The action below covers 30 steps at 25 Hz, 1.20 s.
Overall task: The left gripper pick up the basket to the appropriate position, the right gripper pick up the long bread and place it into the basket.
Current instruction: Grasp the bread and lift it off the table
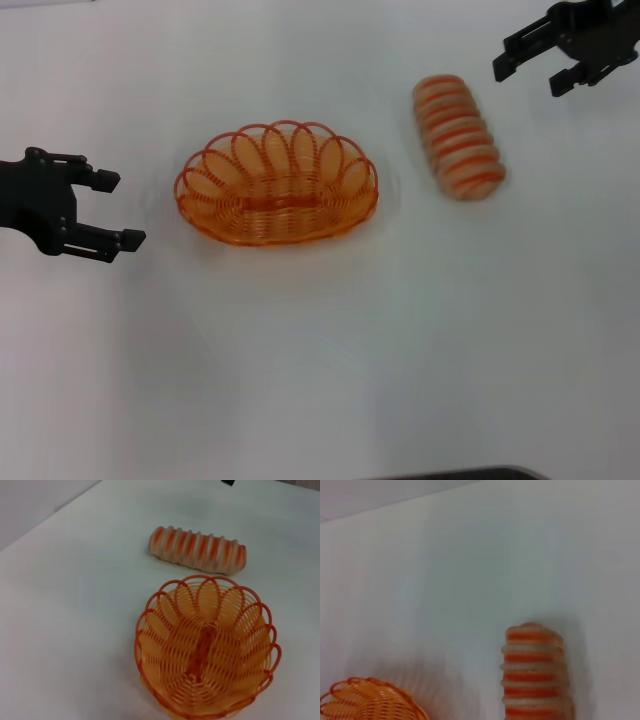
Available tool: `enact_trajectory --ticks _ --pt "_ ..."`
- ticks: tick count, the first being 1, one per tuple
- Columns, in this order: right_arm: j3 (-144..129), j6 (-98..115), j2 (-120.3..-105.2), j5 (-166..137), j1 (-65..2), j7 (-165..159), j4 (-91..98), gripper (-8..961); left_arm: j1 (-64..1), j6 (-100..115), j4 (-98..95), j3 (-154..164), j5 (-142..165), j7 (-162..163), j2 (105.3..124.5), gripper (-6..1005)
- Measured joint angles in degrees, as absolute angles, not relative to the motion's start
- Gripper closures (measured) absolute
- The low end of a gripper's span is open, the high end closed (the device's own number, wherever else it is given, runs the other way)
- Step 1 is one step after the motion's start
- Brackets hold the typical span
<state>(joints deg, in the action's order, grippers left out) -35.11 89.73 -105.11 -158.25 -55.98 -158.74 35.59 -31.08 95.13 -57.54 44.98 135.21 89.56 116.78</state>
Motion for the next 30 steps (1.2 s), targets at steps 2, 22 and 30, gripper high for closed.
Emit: enact_trajectory --ticks 2,22,30 --pt "-36.1 86.9 -105.25 -159.0 -57.1 -159.1 33.2 26 -31.1 95.1 -57.6 45.0 135.2 89.2 116.79 150" --pt "-42.7 69.3 -110.21 -159.5 -62.9 -159.4 21.3 26 -31.1 94.8 -57.7 44.9 135.3 87.6 116.97 150" --pt "-45.0 69.0 -110.61 -159.6 -62.5 -160.3 19.0 26 -30.9 94.7 -57.7 44.9 135.3 87.6 117.02 150"
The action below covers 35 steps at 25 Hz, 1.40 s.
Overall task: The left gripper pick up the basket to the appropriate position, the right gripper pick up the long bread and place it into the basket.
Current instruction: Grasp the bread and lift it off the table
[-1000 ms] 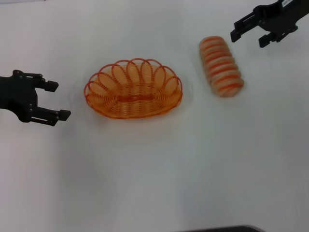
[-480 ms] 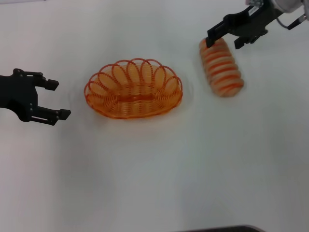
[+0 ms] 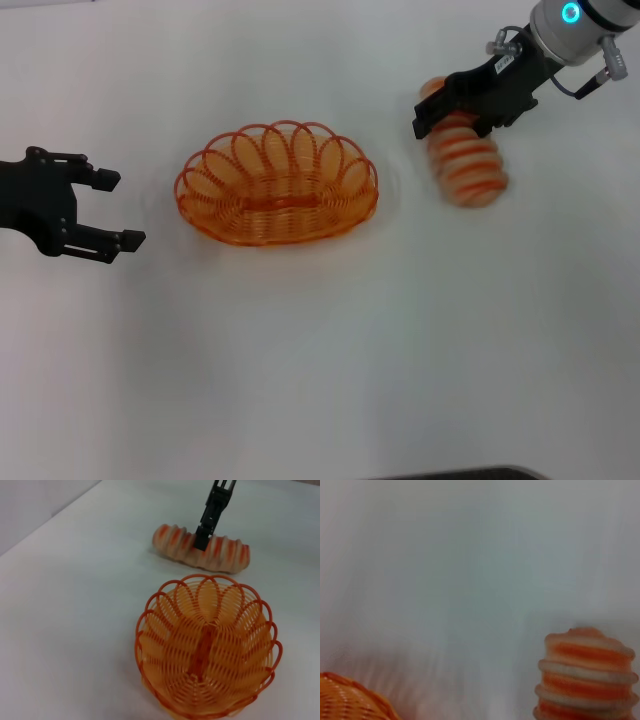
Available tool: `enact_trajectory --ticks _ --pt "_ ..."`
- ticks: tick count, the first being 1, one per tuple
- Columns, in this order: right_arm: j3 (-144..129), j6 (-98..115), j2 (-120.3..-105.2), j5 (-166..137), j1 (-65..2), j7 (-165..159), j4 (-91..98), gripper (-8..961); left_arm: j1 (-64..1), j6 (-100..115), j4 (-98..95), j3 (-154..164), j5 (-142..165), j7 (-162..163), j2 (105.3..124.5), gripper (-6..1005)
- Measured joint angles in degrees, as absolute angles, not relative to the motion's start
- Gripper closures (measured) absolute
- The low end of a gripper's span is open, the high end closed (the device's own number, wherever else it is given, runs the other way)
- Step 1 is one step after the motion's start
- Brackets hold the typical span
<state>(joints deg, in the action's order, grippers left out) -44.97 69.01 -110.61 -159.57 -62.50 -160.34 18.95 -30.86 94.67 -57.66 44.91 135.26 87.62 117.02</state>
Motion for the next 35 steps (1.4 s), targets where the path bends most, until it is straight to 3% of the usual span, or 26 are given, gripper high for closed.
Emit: enact_trajectory --ticks 18,35 --pt "-46.5 75.2 -108.39 -159.7 -62.4 -161.9 21.8 26 -31.1 94.5 -57.7 44.7 135.3 87.8 117.68 150" --pt "-46.9 75.2 -110.19 -159.7 -61.4 -162.0 21.4 26 -31.2 94.0 -57.7 44.9 135.3 88.0 117.77 151"
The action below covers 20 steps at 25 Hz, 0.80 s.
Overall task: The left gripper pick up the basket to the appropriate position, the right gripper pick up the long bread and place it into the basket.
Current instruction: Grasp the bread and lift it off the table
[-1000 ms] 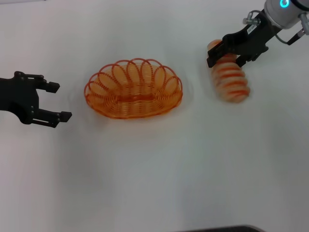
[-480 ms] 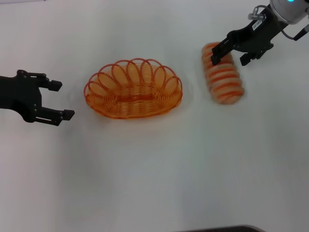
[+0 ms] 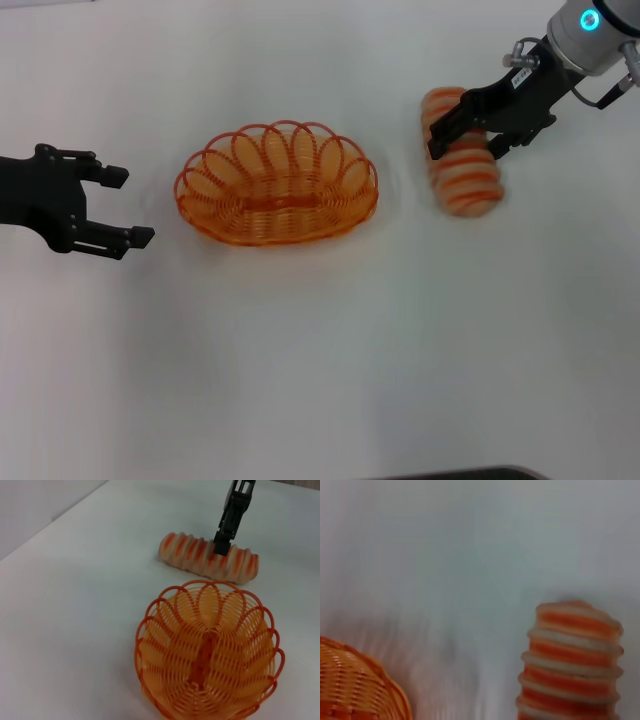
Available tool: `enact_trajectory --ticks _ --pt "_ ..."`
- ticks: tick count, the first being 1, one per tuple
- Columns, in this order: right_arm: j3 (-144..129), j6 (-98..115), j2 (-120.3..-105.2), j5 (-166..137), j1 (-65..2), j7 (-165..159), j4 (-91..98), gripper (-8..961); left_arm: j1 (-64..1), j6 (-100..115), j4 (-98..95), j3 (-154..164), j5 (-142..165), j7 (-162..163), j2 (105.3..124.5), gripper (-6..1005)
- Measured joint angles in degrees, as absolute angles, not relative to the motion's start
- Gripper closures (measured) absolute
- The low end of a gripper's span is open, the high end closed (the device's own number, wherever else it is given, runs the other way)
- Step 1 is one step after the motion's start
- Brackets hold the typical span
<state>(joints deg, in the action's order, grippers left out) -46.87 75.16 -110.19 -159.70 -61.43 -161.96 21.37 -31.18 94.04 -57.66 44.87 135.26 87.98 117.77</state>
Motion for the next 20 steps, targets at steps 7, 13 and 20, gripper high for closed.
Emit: enact_trajectory --ticks 7,13,20 --pt "-47.7 75.4 -110.39 -159.7 -61.0 -162.2 21.3 26 -31.1 94.0 -57.7 45.0 135.3 88.0 117.77 151" --pt "-48.6 75.7 -110.53 -159.7 -61.0 -163.0 21.2 26 -31.0 94.0 -57.7 45.0 135.3 88.0 117.77 151" --pt "-49.4 75.5 -110.58 -159.7 -60.9 -164.2 21.4 83 -31.0 94.0 -57.7 45.0 135.3 87.9 117.77 151"
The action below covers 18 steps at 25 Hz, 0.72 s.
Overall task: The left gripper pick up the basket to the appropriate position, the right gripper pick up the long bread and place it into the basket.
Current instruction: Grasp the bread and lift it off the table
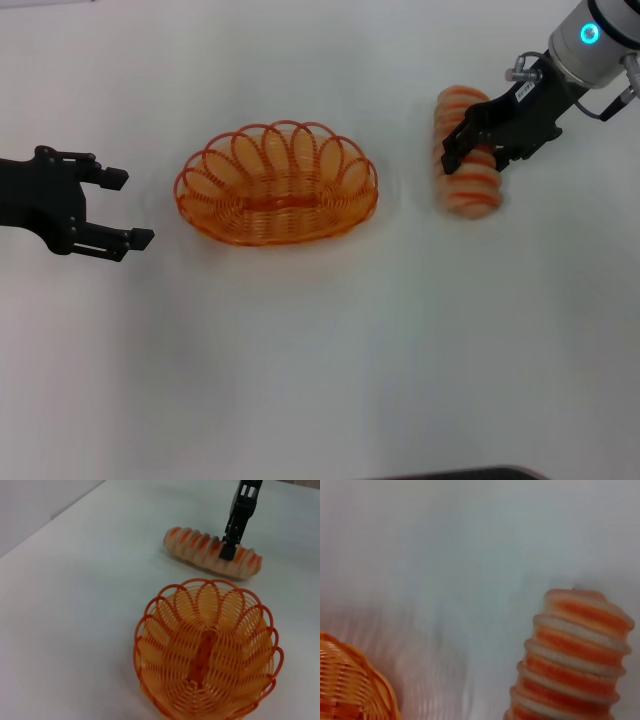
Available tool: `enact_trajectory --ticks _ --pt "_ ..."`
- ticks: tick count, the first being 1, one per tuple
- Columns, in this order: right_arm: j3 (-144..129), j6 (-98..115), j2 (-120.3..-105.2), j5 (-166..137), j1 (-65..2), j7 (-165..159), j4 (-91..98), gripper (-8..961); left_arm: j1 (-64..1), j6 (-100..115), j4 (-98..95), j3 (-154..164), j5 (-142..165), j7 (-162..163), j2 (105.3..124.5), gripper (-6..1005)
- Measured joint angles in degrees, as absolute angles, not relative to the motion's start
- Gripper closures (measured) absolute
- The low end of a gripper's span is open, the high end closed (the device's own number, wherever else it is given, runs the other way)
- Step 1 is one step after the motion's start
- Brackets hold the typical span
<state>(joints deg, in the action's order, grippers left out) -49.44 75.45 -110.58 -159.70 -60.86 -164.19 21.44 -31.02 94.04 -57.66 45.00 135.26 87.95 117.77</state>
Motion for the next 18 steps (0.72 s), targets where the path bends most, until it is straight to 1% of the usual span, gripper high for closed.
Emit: enact_trajectory --ticks 4,6,18 --pt "-49.5 75.4 -110.57 -159.7 -60.8 -164.2 21.8 197 -31.0 94.0 -57.7 45.0 135.3 88.0 117.77 151" --pt "-49.5 75.1 -110.57 -159.7 -60.7 -164.0 21.8 332 -31.0 94.0 -57.7 44.9 135.3 88.0 117.77 151" --pt "-49.4 74.7 -110.56 -159.5 -59.8 -162.1 23.5 393 -31.0 93.4 -57.7 44.7 135.3 88.2 117.77 151"
